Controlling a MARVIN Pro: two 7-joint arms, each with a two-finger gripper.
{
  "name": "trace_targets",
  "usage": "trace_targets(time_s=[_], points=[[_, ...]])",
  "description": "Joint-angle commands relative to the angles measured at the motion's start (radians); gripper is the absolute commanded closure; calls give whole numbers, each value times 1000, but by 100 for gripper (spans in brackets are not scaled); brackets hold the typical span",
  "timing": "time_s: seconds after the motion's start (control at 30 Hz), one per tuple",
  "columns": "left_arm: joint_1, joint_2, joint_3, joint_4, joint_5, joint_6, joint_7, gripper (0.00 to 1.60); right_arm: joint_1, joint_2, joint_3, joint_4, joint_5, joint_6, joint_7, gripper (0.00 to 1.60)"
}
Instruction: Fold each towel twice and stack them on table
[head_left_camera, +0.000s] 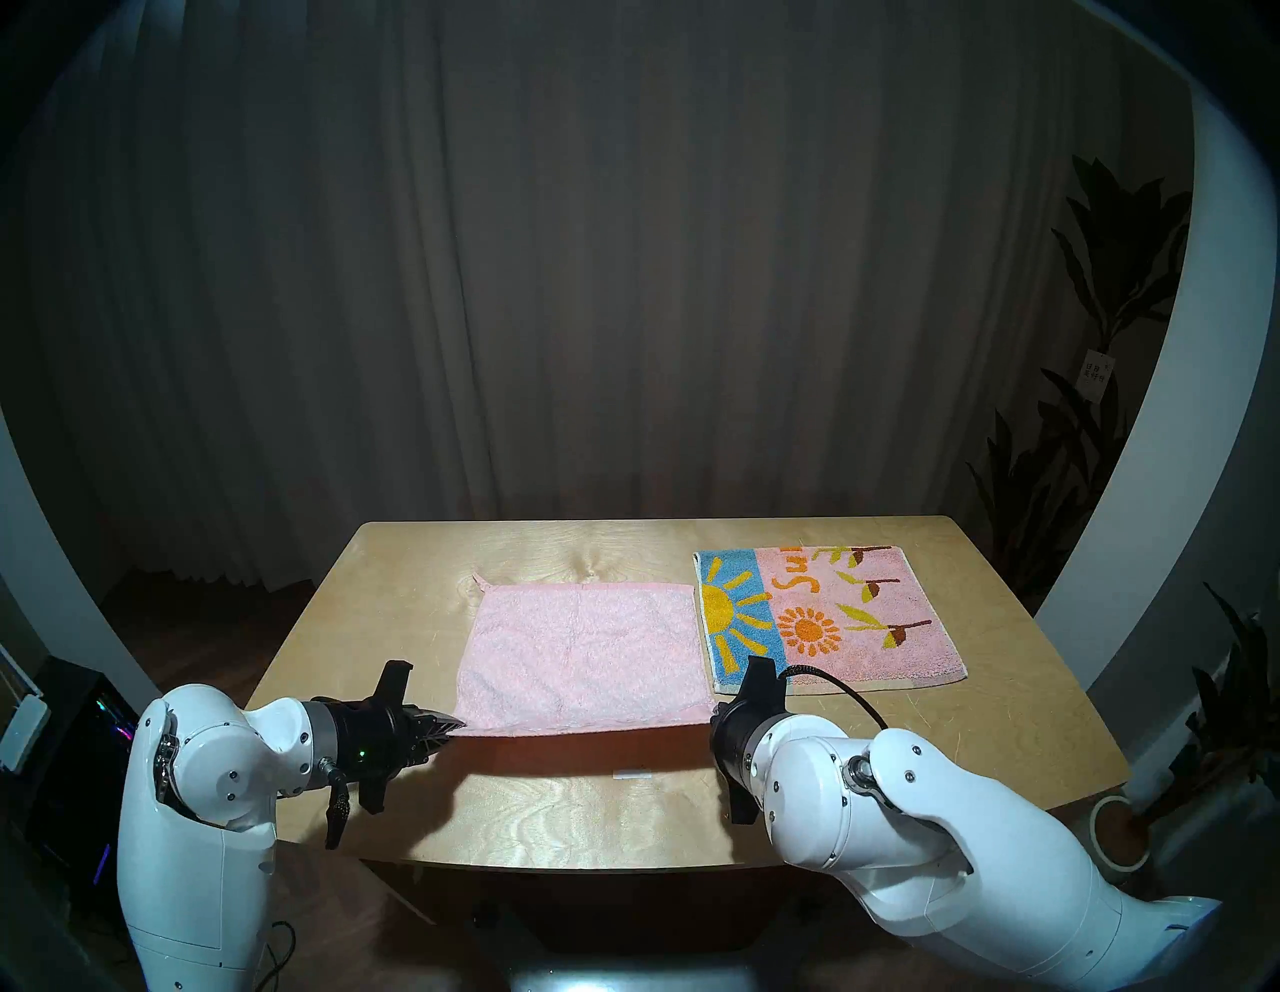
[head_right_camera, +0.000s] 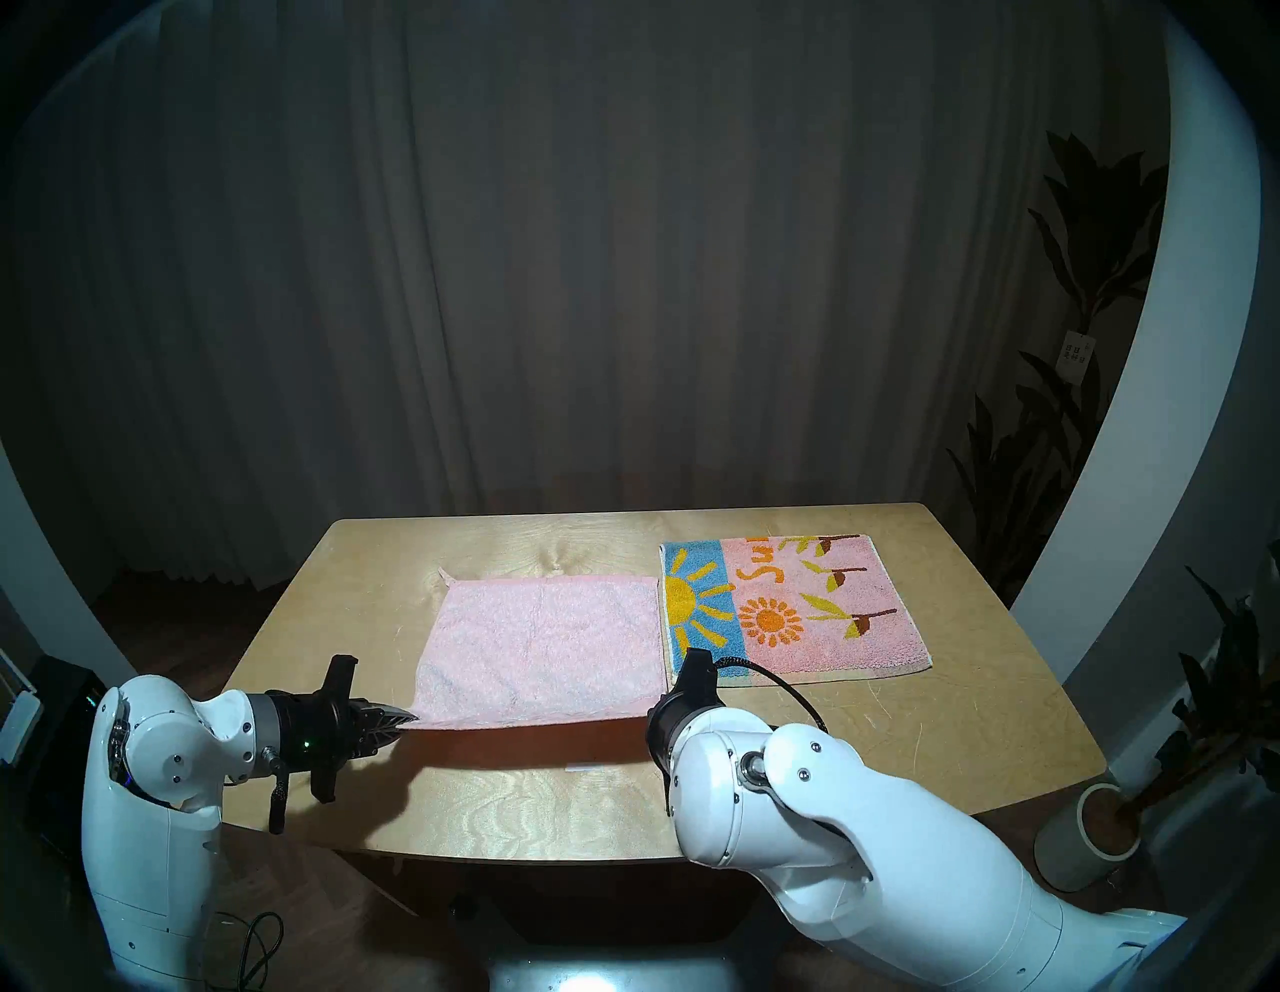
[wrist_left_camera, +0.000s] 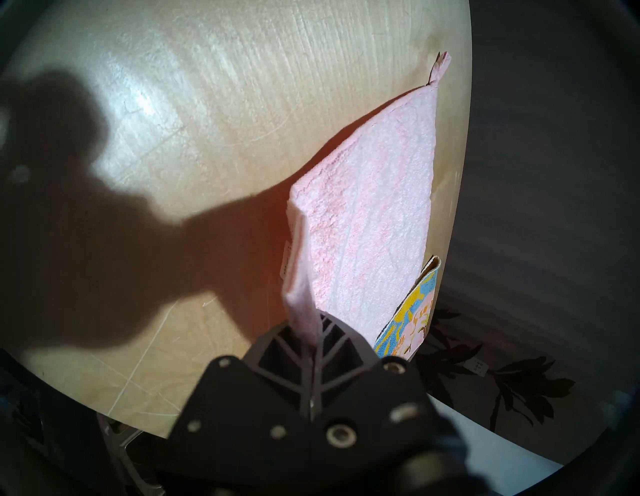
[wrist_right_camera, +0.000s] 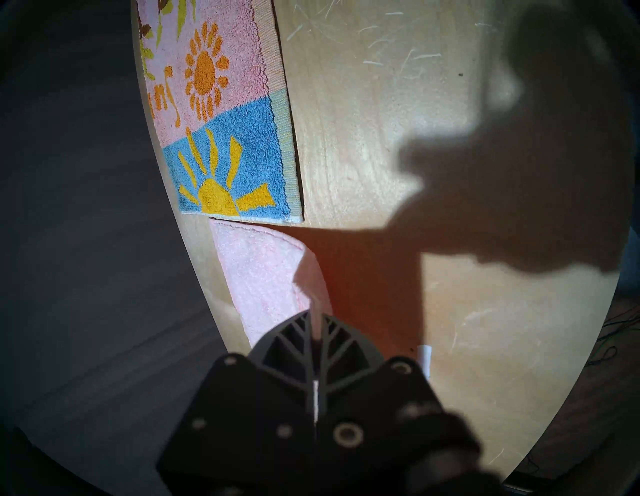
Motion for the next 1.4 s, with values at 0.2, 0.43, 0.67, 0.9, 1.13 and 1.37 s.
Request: trace_targets(time_s=[0.2,0.43,0.67,0.9,1.13,1.37], points=[[-66,97,23,-13,-98,-86,113,160,173,-8,-21,90,56,2,-101,160],[-170,132,40,61,-90,-103,105,160,231,9,-47,117,86,8,-109,160],[-238,157,77,123,-71,-130,101,160,285,-8,-63,164,121,-3,-94,160],[-300,177,116,157,-40,-160,59,160,329,-39,-64,226,150,-6,-52,160],[-369,186,174,206,6,-179,14,160,378,-73,-79,300,168,1,-36,160],[-430,201,232,282,78,-176,-33,160,425,-111,-94,390,176,6,-21,160]])
